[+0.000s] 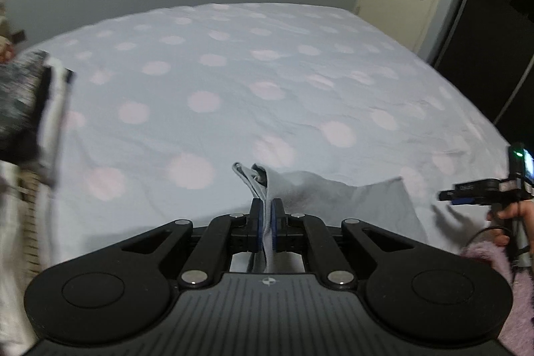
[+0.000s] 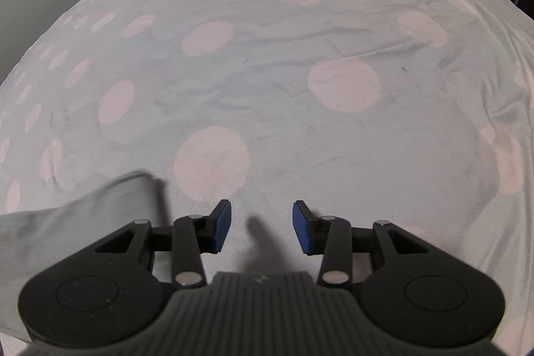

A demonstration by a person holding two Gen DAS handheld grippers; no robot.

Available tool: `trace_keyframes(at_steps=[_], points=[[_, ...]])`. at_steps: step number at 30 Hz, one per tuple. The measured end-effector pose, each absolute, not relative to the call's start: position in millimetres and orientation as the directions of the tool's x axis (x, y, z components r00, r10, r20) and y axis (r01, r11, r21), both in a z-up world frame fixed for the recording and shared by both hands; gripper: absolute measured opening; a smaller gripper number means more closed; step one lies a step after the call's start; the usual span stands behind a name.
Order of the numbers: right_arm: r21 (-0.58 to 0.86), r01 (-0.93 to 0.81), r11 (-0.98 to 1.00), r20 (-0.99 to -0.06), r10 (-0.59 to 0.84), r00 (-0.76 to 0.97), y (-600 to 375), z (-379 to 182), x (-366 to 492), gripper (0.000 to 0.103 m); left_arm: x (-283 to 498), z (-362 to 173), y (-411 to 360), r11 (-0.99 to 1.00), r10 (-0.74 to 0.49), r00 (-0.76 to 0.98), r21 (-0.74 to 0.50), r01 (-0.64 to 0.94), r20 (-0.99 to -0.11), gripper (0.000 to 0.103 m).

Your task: Fold clothes

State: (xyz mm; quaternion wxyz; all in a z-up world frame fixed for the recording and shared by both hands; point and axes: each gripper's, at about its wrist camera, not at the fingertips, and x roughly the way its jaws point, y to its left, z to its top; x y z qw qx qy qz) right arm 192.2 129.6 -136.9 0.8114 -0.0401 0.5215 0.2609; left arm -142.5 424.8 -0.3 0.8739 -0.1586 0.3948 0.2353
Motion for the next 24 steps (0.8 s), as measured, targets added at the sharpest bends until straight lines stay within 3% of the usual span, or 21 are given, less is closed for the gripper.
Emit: trace_keyframes(at_steps=[7, 24], points=[[0.207, -0.463, 0.862, -0.871, 0.378, 0.314, 130, -139, 194, 0.044, -171, 2, 466, 0.801, 0.360, 0.423, 0.043, -0.597, -0.832, 0.006], [0.200, -0.466, 0.862, -0.876, 0.370, 0.310, 134, -139, 194, 0.044, -194, -116, 538, 0.683, 0.410, 0.132, 0.208, -0.700, -0.902, 0.006]])
